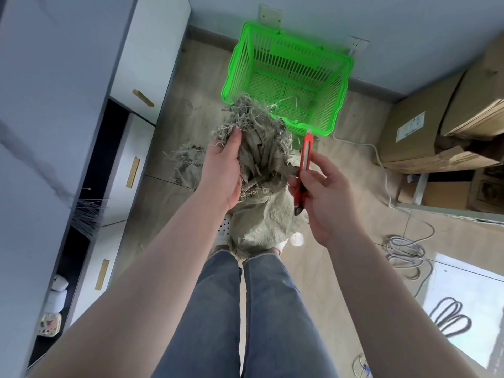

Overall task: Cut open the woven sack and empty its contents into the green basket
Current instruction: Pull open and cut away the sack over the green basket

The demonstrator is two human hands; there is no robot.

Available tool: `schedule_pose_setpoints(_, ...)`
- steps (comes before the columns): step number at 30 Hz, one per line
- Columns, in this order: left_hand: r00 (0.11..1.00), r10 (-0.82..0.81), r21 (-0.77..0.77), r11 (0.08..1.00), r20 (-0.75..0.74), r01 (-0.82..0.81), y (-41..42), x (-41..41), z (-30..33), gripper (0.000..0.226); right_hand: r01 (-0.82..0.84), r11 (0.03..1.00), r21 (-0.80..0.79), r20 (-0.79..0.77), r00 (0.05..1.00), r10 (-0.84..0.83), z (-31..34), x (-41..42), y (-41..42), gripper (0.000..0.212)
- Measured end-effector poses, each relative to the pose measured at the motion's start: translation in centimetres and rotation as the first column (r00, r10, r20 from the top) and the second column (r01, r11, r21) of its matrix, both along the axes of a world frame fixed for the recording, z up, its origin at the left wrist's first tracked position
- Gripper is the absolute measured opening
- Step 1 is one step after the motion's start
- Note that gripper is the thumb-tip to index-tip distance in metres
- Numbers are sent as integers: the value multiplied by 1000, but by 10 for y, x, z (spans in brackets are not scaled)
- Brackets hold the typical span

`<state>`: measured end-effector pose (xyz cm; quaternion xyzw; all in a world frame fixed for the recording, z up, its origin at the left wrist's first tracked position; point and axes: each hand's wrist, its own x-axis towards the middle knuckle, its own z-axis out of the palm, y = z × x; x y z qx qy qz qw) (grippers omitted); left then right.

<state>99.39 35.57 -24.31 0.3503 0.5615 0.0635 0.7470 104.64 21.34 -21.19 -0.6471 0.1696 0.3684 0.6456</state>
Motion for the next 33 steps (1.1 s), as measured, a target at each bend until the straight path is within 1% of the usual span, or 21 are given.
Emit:
schedule_pose_setpoints(2,1000,-11,-3,1000,-14,11,4,-1,-1,49,32,994,109,-39,999,-28,-1,-4,2,52)
schedule_pose_setpoints(4,1000,-2,-12,1000,-12,2,7,-2,-2,53,33,982,186,-61,998,-22,-3,-8,0,63)
schedule_pose_setpoints(7,1000,19,-30,999,-4,-19,13,-4,-1,67,19,977,210,-70,998,-4,-6,-13,-2,67)
schedule_pose_setpoints(9,1000,7,-49,999,14,-7,15,-7,1,66,4,982,187,-55,998,7,-8,-17,-3,63)
schedule_pose_setpoints(11,999,-26,-71,997,26,28,16,-8,4,52,33,990,140,-31,999,-29,-10,-19,1,59)
schedule_pose_setpoints(12,998,-49,-83,995,35,52,15,-8,6,43,60,991,119,-22,998,-58,-11,-21,4,52)
schedule_pose_setpoints(13,996,-71,-91,993,61,76,14,-7,8,36,69,993,93,-1,998,-69,-12,-21,8,41)
schedule_pose_setpoints(14,992,-90,-94,991,86,98,14,-4,10,29,51,997,61,41,998,-54,-13,-22,13,29)
schedule_pose_setpoints(15,988,-104,-94,989,110,115,15,-2,13,21,9,1000,25,95,995,-12,-14,-23,18,22)
schedule_pose_setpoints(17,984,-128,-80,987,121,138,21,2,21,11,-77,997,-15,186,979,78,-15,-25,25,24)
schedule_pose_setpoints(18,984,-142,-65,987,104,149,26,3,24,8,-90,996,-3,193,977,89,-15,-26,26,24)
schedule_pose_setpoints(20,988,-140,-50,988,62,143,36,5,28,8,-76,995,57,169,983,66,-16,-25,24,21)
schedule_pose_setpoints(23,993,-112,-65,991,33,114,47,7,25,15,-40,988,149,92,995,27,-15,-26,22,33)
schedule_pose_setpoints(24,994,-105,-74,991,31,107,48,7,23,19,-11,987,159,65,998,1,-15,-26,22,32)
schedule_pose_setpoints(26,995,-94,-89,991,24,96,49,8,21,25,41,989,140,38,998,-47,-16,-26,24,21)
schedule_pose_setpoints(27,996,-83,-93,992,13,84,50,8,21,24,66,991,120,36,997,-70,-16,-26,25,17)
schedule_pose_setpoints(29,998,-67,-110,992,4,67,51,7,21,22,115,991,70,44,992,-118,-19,-24,25,19)
schedule_pose_setpoints(31,998,-64,-128,990,0,63,51,7,20,25,141,989,31,61,988,-143,-23,-22,23,20)
schedule_pose_setpoints(33,998,-63,-130,989,13,65,52,9,21,26,100,995,17,71,992,-101,-24,-22,22,23)
